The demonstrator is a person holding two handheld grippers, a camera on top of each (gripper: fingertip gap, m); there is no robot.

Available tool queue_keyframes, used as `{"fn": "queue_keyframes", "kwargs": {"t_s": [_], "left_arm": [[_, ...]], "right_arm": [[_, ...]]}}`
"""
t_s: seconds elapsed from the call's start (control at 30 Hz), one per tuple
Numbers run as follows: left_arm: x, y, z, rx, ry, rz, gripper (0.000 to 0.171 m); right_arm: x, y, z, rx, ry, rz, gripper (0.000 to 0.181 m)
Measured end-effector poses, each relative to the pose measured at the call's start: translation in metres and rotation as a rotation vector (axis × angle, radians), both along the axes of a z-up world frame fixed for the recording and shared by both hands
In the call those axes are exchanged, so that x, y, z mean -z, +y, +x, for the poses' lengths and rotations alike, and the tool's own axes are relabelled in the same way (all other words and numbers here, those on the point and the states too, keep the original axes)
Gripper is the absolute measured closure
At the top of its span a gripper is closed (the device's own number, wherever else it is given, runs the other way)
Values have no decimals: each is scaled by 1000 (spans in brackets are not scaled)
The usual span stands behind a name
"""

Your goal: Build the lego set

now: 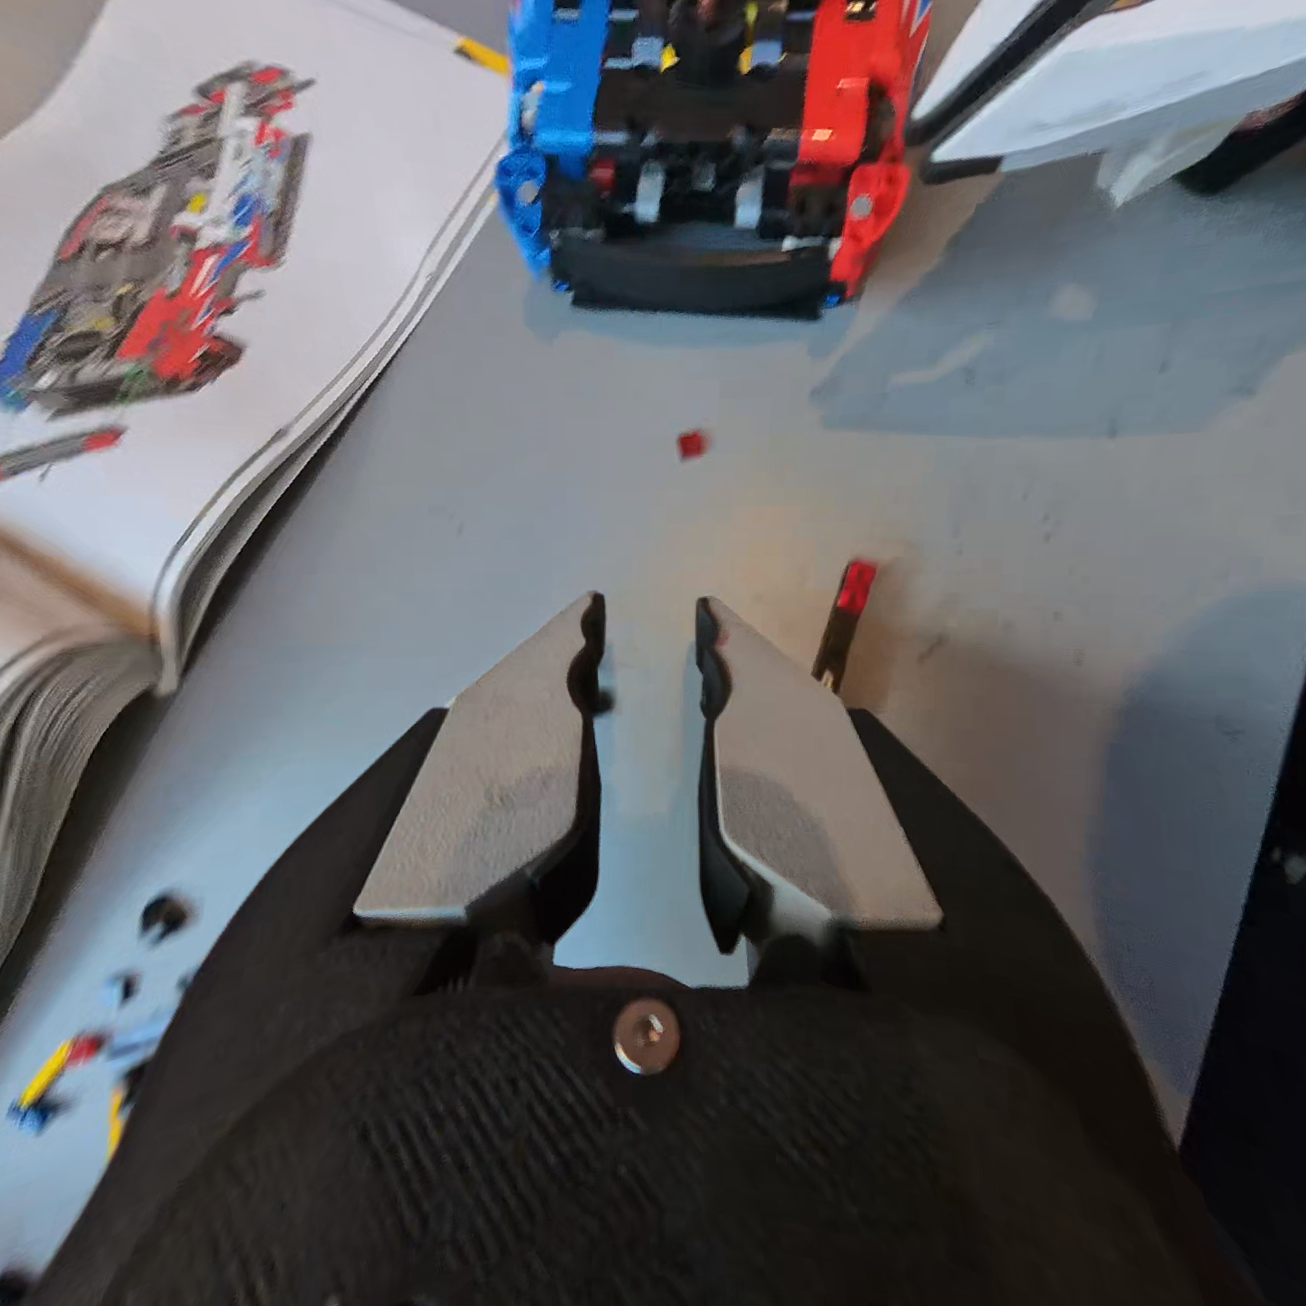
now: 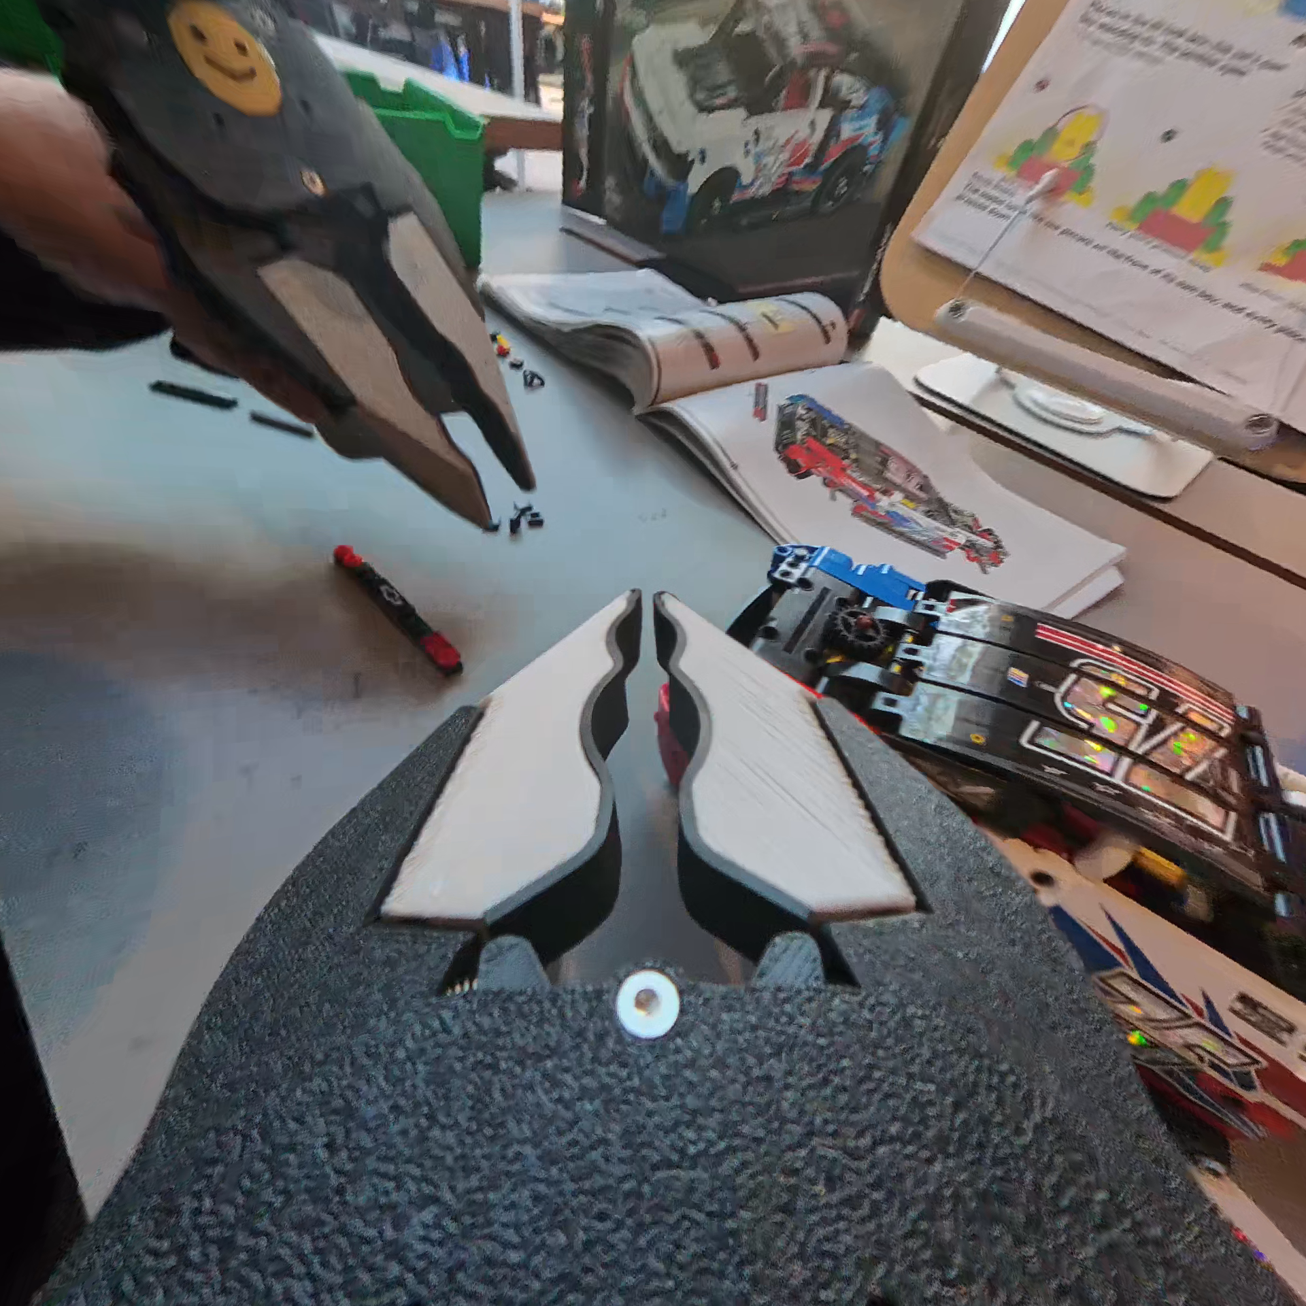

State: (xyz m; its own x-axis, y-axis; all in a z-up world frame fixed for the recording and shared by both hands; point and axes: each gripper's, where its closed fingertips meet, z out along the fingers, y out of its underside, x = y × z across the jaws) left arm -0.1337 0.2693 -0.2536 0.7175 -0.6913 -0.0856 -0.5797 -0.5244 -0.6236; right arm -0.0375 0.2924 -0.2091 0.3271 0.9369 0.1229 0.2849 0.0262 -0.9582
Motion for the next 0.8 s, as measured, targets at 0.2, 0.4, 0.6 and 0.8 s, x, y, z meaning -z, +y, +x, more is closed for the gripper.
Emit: {"fn": "queue_keyframes", "kwargs": {"t_s": [0.2,0.4,0.6,0.8], "left_arm": [[27,30,47,3,-2,-46,148],[32,34,53,-4,-10,-44,162],[32,35,55,17,-19,-2,167],[-18,9,65,216,107,423,167]], "right_arm": [[-10,5,8,14,90,-44,179],[-11,1,8,1,89,-26,179],[-10,0,9,-14,93,-61,179],[-2,-24,-1,-149,82,-339,178]]}}
